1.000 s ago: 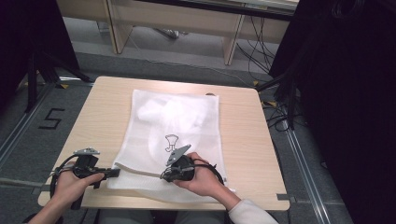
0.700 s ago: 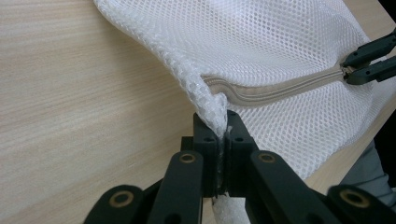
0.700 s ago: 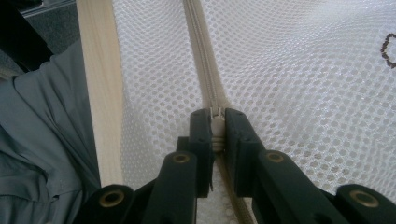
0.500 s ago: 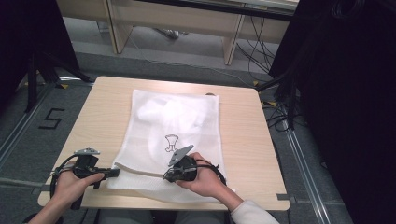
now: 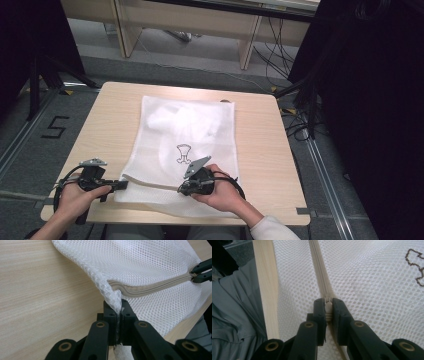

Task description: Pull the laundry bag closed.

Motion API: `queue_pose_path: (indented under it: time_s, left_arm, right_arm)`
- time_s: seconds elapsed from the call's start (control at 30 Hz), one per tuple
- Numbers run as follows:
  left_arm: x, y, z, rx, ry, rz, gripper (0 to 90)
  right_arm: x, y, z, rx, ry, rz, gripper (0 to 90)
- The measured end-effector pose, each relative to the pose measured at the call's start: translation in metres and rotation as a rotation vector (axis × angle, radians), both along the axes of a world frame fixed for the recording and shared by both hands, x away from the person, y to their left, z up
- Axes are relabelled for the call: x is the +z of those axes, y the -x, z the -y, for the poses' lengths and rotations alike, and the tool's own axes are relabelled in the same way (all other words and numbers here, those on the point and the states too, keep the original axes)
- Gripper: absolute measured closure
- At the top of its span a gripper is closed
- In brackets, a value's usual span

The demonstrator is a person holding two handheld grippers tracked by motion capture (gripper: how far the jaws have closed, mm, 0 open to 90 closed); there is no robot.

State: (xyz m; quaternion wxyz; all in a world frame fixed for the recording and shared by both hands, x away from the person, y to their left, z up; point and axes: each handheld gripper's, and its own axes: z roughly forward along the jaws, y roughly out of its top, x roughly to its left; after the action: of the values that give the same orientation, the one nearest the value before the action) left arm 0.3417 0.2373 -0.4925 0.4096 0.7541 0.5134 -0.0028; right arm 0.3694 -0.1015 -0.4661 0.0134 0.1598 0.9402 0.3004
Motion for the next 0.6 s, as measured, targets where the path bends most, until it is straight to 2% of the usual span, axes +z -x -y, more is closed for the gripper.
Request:
queue_pose_path:
  time_s: [0.23,0.6]
  left_arm:
    - [0.0000,-0.0001,-0.0002,0.000,-0.003,-0.001,85.7]
    - [0.0000,-0.0003,-0.0004,-0.001,-0.013,0.004,85.7]
  right_arm:
    - [0.0005,0.0001,0.0029,0.002,-0.005,0.011,82.6]
    - [0.0007,0.0003,0.0094,-0.011,-0.011,0.005,82.6]
